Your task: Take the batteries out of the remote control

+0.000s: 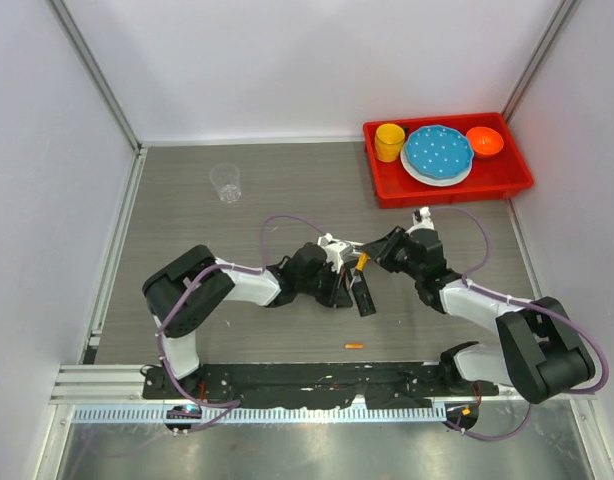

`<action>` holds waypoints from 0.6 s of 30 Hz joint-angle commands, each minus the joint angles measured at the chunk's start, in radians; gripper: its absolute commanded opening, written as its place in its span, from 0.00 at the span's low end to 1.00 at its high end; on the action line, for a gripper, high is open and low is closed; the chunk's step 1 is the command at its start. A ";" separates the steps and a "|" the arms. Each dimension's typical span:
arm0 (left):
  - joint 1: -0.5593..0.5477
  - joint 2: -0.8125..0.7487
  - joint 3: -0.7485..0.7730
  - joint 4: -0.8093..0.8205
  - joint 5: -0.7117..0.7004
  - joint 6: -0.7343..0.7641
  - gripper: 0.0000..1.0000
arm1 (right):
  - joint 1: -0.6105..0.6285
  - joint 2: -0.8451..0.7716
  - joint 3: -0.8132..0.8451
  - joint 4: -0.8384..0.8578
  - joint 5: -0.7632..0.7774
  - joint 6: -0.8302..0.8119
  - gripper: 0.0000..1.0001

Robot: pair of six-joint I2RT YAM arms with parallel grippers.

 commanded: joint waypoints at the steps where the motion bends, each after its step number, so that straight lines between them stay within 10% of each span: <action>1: 0.006 -0.074 -0.021 -0.033 -0.047 0.022 0.00 | 0.009 0.021 0.086 0.050 -0.041 0.000 0.01; 9: 0.021 -0.162 -0.037 -0.058 -0.040 0.039 0.11 | 0.010 0.087 0.121 0.080 -0.060 -0.012 0.01; 18: 0.058 -0.346 -0.012 -0.185 -0.094 0.117 0.64 | 0.007 0.019 0.163 0.020 -0.018 -0.099 0.01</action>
